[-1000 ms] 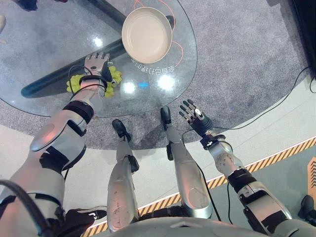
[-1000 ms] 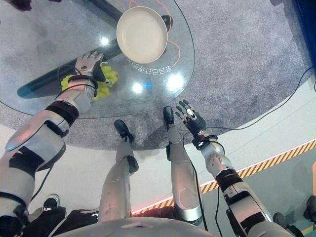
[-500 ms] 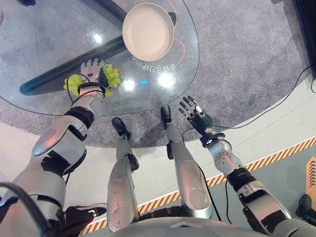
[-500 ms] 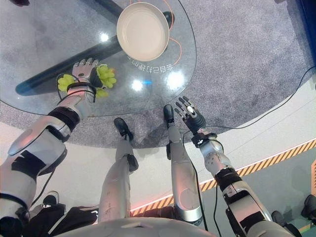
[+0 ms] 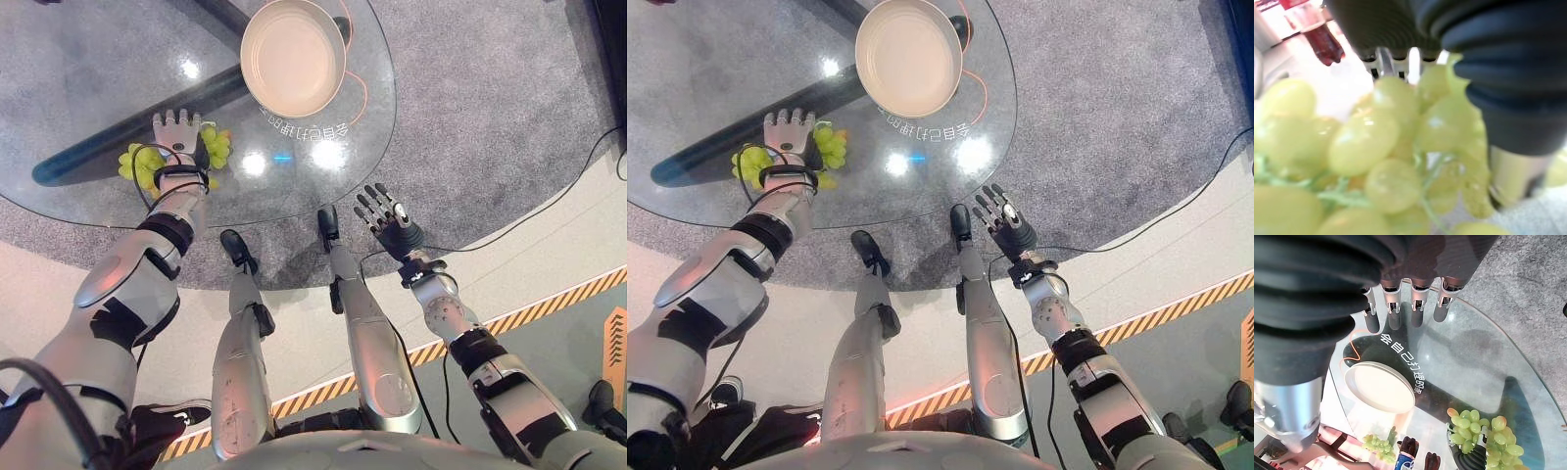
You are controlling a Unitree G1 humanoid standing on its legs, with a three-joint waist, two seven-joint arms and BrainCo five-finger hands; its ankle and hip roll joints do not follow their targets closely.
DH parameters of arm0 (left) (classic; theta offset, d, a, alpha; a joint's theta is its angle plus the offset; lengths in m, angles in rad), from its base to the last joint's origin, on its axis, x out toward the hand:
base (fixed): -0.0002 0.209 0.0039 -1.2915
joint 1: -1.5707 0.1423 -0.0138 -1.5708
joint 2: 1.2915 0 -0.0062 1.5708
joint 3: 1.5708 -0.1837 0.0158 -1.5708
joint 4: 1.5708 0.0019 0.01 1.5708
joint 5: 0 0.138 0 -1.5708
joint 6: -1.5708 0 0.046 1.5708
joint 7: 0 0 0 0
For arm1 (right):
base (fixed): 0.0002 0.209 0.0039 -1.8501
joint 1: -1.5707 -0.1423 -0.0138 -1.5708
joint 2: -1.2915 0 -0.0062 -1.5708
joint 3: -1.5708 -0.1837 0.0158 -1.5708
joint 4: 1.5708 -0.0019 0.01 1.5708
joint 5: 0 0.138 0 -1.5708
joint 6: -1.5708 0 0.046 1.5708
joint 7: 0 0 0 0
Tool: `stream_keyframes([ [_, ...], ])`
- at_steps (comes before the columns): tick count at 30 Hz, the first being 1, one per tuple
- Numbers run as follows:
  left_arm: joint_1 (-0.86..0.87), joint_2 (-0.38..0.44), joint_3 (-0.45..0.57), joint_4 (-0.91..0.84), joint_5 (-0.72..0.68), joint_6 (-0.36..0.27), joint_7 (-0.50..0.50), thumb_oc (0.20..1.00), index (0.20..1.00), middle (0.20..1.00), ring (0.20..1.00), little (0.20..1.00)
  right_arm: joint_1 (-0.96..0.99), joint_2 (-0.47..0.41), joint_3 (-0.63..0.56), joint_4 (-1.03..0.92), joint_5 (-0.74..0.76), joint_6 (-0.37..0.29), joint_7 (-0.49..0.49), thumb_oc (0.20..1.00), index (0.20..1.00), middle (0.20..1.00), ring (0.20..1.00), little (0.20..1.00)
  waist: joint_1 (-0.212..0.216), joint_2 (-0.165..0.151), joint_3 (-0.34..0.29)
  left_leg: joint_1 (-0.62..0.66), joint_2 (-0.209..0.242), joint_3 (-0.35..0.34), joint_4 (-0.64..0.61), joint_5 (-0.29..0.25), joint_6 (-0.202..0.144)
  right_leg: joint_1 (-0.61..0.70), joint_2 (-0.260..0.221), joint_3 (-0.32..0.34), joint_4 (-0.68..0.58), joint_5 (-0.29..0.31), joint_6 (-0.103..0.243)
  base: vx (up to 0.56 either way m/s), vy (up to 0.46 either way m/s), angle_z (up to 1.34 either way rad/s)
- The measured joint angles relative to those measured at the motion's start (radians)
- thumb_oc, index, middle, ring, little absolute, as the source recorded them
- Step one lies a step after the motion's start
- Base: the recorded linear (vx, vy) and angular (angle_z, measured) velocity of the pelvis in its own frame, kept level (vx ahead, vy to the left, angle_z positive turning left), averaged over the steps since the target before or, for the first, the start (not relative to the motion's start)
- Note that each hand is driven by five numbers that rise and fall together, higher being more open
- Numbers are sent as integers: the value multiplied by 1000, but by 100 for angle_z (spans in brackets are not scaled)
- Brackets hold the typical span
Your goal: Pick up fruits into the plate
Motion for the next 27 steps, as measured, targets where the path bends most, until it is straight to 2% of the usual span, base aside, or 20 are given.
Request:
stream_keyframes([
  [19,-21,3,1,-5,-35,-39,20,200,200,200,200,200,-2,33,0,0,-1,-7,13,1000,1000,1000,1000,1000,-5,-1,0,5,0,-9,0,4,3,8,-1,-10,8,0,0,-3,2,1],
  [25,1,24,34,-15,-181,-128,40,200,200,200,200,200,0,38,-1,0,-2,-10,14,1000,1000,1000,1000,1000,5,-1,0,62,0,-16,0,5,2,68,-1,-14,6,0,0,0,22,2],
  [27,24,28,89,-32,-238,-170,40,200,200,200,200,200,1,38,-2,1,-4,-10,14,1000,1000,1000,1000,1000,7,-1,0,83,0,-18,0,4,1,91,-1,-16,2,0,0,5,12,3],
])
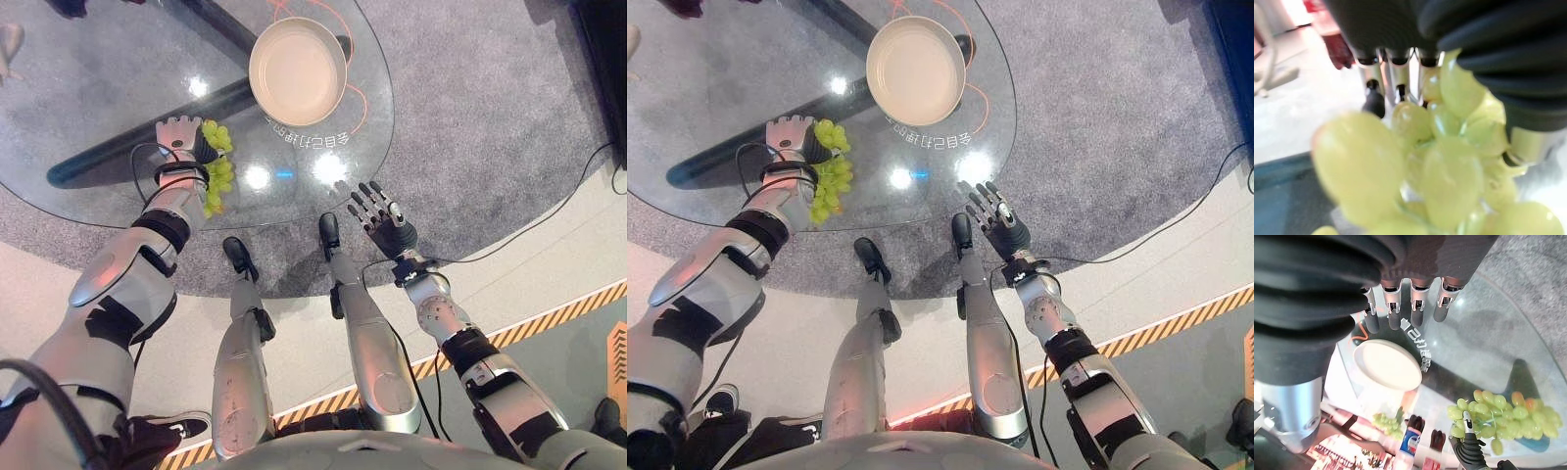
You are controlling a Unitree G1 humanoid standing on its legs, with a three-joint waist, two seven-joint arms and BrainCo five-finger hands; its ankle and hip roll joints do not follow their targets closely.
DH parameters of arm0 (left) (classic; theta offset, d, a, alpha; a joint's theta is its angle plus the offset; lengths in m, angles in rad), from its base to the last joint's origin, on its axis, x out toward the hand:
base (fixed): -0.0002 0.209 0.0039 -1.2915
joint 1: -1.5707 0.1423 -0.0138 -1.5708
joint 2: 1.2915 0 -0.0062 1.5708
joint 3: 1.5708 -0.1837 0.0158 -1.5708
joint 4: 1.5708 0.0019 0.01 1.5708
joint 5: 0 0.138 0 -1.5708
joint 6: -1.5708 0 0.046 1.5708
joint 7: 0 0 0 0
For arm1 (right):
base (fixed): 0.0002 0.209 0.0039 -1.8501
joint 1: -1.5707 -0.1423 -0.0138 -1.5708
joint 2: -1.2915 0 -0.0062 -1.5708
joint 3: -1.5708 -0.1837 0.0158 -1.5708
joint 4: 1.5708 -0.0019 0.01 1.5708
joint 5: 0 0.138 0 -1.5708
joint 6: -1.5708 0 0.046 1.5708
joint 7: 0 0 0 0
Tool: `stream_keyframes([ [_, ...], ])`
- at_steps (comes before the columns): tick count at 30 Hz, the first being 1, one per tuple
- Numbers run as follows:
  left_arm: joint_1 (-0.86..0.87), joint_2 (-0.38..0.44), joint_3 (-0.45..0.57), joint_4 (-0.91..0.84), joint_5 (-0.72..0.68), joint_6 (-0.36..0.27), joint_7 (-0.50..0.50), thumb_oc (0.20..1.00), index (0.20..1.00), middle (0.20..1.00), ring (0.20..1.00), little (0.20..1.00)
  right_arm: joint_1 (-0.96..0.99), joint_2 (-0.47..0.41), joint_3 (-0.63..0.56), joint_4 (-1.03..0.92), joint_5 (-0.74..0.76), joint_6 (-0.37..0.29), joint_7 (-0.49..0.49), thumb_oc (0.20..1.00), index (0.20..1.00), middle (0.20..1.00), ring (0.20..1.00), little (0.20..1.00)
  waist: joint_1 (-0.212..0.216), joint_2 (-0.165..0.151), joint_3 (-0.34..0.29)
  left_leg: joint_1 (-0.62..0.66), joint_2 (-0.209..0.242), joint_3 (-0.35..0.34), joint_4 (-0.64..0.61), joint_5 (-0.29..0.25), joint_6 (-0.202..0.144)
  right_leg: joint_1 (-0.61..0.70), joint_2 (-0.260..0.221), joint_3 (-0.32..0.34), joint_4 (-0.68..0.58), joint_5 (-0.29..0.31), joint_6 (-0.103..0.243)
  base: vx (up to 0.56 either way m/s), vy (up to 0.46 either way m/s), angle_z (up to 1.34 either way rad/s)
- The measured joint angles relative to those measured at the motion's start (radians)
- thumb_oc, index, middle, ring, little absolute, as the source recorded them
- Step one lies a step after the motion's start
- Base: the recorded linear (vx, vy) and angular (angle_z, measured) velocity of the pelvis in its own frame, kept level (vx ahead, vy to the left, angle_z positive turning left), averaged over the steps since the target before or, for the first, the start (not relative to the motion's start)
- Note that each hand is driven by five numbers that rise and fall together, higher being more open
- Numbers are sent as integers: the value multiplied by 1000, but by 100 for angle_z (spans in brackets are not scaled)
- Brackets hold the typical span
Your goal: Pick up fruits into the plate
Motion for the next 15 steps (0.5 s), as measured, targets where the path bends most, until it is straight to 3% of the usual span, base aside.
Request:
stream_keyframes([
  [4,40,4,60,-51,-105,-84,-9,200,200,200,200,200,19,0,-3,0,-9,-8,0,1000,1000,1000,1000,1000,18,0,0,37,0,-9,0,-2,-3,48,0,-6,-14,-2,3,12,25,5],
  [15,171,70,165,-224,-207,-190,-99,200,200,200,200,200,67,0,-43,-5,-60,-9,0,1000,1000,1000,1000,1000,57,5,3,163,0,-35,0,-12,-15,213,-1,-35,-66,0,-1,49,36,7],
])
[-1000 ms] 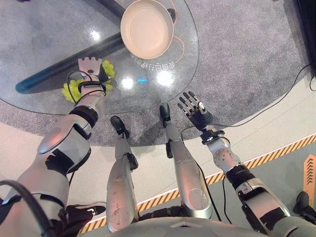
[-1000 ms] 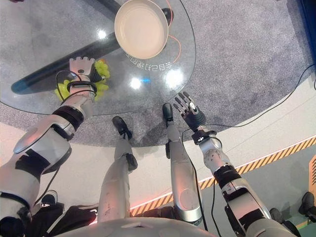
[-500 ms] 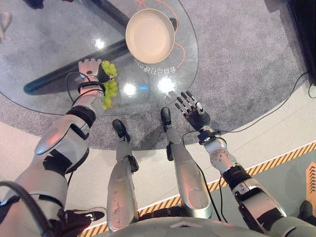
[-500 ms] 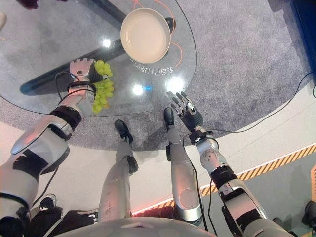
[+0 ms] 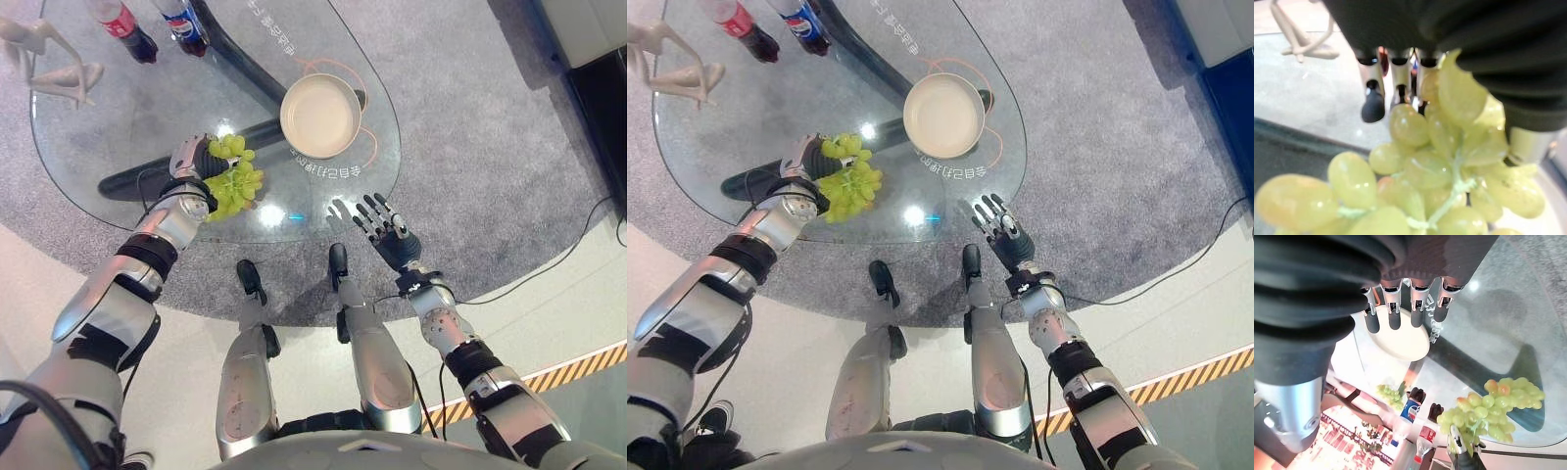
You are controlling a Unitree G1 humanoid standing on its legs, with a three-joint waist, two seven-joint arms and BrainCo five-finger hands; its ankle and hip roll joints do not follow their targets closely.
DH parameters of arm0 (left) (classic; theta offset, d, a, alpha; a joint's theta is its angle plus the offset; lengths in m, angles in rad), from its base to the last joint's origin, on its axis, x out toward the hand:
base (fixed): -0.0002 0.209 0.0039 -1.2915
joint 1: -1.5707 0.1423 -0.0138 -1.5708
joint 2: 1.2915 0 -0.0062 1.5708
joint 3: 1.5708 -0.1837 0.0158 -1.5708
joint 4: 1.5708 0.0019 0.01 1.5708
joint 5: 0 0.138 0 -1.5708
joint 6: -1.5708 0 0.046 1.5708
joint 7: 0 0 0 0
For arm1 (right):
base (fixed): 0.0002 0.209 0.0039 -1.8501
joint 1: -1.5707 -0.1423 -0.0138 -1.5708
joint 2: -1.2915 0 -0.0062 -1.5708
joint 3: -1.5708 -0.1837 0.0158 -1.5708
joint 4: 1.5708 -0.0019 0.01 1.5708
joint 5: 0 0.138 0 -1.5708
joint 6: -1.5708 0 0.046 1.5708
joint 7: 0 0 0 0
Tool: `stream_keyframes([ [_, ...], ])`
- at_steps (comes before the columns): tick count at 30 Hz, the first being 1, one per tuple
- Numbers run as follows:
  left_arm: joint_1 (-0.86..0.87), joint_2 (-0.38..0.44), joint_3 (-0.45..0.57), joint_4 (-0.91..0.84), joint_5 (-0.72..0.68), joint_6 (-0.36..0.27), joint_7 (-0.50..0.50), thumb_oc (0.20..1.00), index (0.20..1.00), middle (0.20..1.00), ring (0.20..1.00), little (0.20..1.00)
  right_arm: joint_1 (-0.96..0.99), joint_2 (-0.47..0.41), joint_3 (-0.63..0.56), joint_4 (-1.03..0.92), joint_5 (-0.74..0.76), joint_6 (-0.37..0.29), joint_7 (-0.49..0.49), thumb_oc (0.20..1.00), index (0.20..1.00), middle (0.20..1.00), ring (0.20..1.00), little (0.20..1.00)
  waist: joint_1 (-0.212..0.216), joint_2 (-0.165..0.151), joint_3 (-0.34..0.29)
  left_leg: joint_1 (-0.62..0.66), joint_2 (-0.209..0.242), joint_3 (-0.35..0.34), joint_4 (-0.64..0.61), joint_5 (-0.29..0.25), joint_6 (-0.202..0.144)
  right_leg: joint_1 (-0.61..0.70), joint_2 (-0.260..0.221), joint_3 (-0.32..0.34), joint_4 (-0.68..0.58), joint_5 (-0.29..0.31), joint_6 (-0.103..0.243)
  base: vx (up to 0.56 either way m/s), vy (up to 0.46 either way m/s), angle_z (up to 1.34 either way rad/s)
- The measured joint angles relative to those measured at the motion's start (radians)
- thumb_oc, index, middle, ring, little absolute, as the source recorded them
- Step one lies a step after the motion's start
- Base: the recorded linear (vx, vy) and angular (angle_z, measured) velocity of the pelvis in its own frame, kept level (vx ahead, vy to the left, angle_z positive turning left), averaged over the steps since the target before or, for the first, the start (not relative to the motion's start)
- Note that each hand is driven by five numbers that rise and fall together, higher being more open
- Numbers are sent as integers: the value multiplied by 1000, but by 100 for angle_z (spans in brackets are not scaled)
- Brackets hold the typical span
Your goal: Pick up fruits into the plate
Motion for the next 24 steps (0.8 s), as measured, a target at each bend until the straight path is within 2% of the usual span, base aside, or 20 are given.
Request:
stream_keyframes([
  [5,55,40,40,-118,-37,-40,-49,200,200,200,200,200,33,-28,-9,-63,-110,-8,-5,1000,1000,1000,1000,1000,15,0,0,57,2,-7,-1,-15,-15,71,1,-12,-19,0,0,83,-2,5],
  [9,89,95,70,-270,-50,-65,-101,200,200,200,200,200,29,-96,-12,-123,-233,-8,-32,1000,1000,1000,1000,1000,28,0,0,89,3,-22,-1,-20,-14,113,1,-28,-19,-3,-2,118,-30,10],
  [12,120,134,95,-365,-64,-85,-138,200,200,200,200,200,25,-126,-52,-153,-256,-7,-35,1000,1000,1000,1000,1000,41,2,-2,122,5,-31,-1,-26,-15,151,2,-34,-19,-10,-4,146,-50,9],
  [17,196,168,198,-583,-66,-87,-252,200,200,200,200,200,15,-200,-117,-206,-370,51,-31,1000,1000,1000,1000,1000,78,3,-15,212,15,-55,-1,-43,-20,255,10,-55,-19,-36,-13,233,-28,14],
  [22,289,171,229,-678,-67,-107,-361,200,200,200,200,200,22,-256,-117,-217,-510,133,0,1000,1000,1000,1000,1000,102,14,-186,237,11,-60,-4,-66,-21,289,7,-70,-20,-65,-7,174,18,8],
  [24,317,171,230,-698,-68,-106,-389,200,200,200,200,200,22,-260,-116,-220,-542,159,10,1000,1000,1000,1000,1000,106,14,-222,262,7,-63,-4,-72,-20,316,4,-79,-20,-77,-6,154,38,11],
])
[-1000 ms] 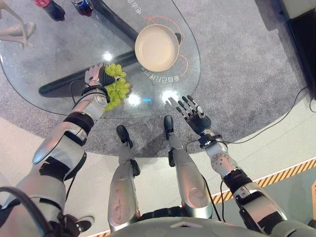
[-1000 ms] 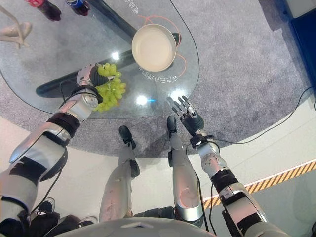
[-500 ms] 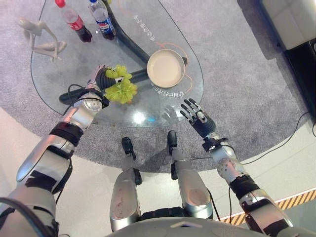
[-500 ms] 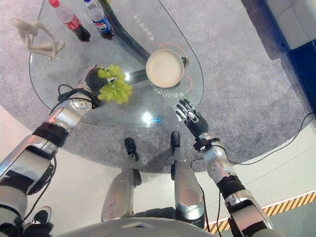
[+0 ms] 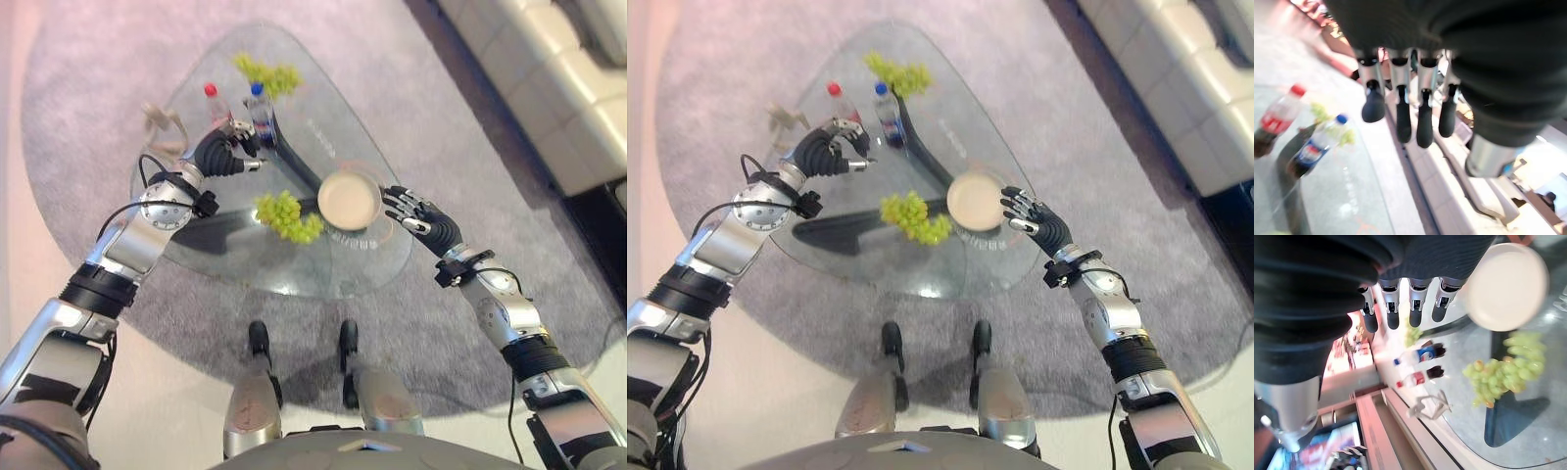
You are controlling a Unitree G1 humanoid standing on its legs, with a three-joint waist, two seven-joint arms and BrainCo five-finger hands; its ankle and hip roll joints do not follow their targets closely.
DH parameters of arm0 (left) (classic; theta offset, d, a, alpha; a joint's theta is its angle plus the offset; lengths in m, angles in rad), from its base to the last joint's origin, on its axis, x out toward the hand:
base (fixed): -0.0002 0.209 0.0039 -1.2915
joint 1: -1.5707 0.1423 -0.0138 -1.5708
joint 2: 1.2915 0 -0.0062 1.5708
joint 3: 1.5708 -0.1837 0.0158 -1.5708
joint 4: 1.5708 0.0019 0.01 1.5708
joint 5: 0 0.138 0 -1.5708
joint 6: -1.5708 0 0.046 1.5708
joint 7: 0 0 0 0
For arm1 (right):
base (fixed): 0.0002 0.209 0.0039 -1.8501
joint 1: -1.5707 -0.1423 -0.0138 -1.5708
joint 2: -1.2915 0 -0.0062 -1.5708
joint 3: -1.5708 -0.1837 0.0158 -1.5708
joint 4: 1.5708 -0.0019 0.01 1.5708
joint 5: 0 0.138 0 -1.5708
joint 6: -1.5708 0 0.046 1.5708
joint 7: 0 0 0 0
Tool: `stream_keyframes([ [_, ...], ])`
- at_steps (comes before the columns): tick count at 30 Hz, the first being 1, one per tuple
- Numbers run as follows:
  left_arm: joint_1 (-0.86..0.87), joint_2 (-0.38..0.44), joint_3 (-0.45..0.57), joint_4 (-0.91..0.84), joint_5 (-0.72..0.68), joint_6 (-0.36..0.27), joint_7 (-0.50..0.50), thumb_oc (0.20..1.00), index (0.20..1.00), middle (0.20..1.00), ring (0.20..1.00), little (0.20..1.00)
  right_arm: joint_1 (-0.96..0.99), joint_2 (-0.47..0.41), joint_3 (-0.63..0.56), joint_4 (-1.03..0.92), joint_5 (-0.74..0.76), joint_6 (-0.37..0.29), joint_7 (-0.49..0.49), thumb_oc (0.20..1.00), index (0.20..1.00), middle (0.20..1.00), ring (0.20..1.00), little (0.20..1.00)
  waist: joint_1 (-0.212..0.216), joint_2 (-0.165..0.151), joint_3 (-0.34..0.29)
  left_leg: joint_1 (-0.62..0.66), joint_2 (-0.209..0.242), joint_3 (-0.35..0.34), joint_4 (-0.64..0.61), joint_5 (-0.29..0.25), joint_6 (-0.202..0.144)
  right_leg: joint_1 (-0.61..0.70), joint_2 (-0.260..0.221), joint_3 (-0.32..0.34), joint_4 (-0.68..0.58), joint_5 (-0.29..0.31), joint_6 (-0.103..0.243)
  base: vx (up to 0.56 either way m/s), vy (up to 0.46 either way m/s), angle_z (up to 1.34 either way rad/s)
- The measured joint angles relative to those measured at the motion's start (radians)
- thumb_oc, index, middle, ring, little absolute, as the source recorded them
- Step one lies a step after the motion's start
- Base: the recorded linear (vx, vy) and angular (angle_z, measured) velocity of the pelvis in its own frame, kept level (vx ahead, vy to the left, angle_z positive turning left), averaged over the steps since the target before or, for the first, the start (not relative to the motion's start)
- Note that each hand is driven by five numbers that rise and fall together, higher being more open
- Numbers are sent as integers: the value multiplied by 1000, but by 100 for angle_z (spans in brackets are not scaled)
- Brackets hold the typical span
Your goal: Pick up fruits into the plate
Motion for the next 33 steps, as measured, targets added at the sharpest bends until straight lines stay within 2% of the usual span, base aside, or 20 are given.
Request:
stream_keyframes([
  [5,91,-4,2,-49,-1,-13,-62,200,200,200,200,200,2,-8,13,-31,-58,73,43,1000,1000,1000,1000,1000,22,5,-87,49,-10,-8,0,-19,5,51,-10,-5,0,-23,8,132,45,5],
  [13,188,-18,20,-49,3,-19,-78,200,200,200,200,200,59,17,44,-54,-84,129,81,1000,1000,1000,1000,1000,33,8,-135,98,-15,-13,-1,-33,4,104,-15,-7,-1,-33,12,100,35,3],
  [14,202,-25,22,-49,7,-19,-78,388,388,388,388,388,75,18,44,-54,-84,130,85,1000,1000,1000,1000,1000,33,11,-144,100,-16,-14,-2,-33,4,107,-15,-8,-1,-33,12,69,25,1],
  [16,224,-40,37,-49,34,-19,-78,1000,1000,1000,1000,1000,97,20,44,-54,-84,143,95,1000,1000,1000,1000,1000,32,12,-147,112,-15,-14,-2,-34,5,118,-15,-8,-1,-33,12,81,24,0],
  [22,263,-54,40,-48,135,-18,-43,1000,1000,1000,1000,1000,159,23,43,-54,-83,164,96,1000,1000,1000,1000,1000,29,16,-150,126,-14,-15,-2,-32,8,132,-15,-8,-4,-39,13,20,10,0],
  [27,255,-51,23,0,217,-9,20,1000,1000,1000,1000,1000,179,22,43,-53,-51,165,88,1000,1000,1000,1000,1000,24,37,-166,80,-13,-20,-2,-22,14,88,-14,-11,-5,-36,9,-144,-4,3],
  [30,173,-26,-67,90,262,13,74,1000,1000,1000,1000,1000,146,4,74,-51,3,164,54,1000,1000,1000,1000,1000,20,52,-165,-6,-9,-16,-1,2,13,-2,-10,-12,-4,-14,3,-408,-27,-2],
  [33,62,8,-140,166,288,30,114,1000,1000,1000,1000,1000,55,-18,122,-49,46,162,28,1000,1000,1000,1000,1000,7,54,-101,-77,-8,-4,4,38,23,-80,-6,3,0,25,-1,-363,2,-16],
])
